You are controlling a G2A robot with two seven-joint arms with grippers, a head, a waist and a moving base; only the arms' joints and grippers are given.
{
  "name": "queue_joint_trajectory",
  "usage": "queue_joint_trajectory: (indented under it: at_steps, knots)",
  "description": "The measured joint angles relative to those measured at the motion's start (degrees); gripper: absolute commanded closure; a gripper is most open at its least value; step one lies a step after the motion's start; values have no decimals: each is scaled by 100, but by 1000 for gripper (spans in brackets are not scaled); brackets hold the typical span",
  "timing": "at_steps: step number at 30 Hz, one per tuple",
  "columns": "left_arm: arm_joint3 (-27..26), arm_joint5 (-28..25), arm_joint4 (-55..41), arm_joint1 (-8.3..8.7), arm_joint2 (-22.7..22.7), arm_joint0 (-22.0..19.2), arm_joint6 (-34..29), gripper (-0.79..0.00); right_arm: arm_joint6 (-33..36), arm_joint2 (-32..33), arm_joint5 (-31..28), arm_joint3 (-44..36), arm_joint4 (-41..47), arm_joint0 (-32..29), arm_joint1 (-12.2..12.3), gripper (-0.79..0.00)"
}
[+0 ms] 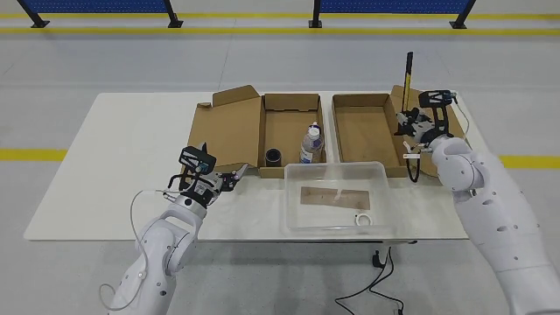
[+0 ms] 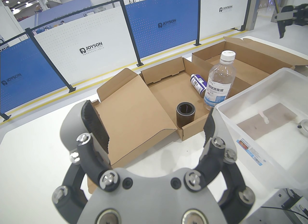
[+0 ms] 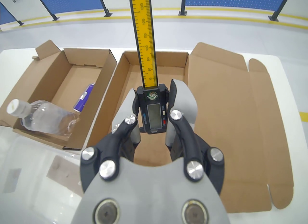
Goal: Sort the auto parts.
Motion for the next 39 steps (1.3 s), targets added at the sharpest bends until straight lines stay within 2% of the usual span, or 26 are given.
queue_joint_trajectory:
  at_steps: [7, 16, 20, 22, 25, 27, 30, 32, 33, 36, 39]
  knots:
    - [0, 0, 0, 0, 0, 0, 0, -785, 116, -429, 45, 649, 182, 218, -186, 0]
    - [0, 0, 0, 0, 0, 0, 0, -785, 204, -610, -41, 1197, 223, 359, -304, 0]
    - [0, 0, 0, 0, 0, 0, 0, -785, 219, -645, -195, 1317, 217, 380, -335, -92]
    - [0, 0, 0, 0, 0, 0, 0, -785, 224, -652, -220, 1353, 225, 379, -349, -203]
    - [0, 0, 0, 0, 0, 0, 0, -785, 241, -657, -207, 1342, 182, 359, -361, -237]
    - [0, 0, 0, 0, 0, 0, 0, -785, 235, -640, -216, 1345, 144, 351, -363, -314]
    - [0, 0, 0, 0, 0, 0, 0, -785, 195, -612, -259, 1368, 94, 347, -365, -379]
    - [0, 0, 0, 0, 0, 0, 0, -785, 195, -589, -258, 1360, 70, 340, -367, -603]
    - [0, 0, 0, 0, 0, 0, 0, -785, 196, -578, -256, 1351, 63, 335, -367, -631]
    - [0, 0, 0, 0, 0, 0, 0, -785, 194, -536, -263, 1326, 45, 330, -368, -619]
    - [0, 0, 0, 0, 0, 0, 0, -785, 161, -494, -320, 1265, 6, 338, -367, -533]
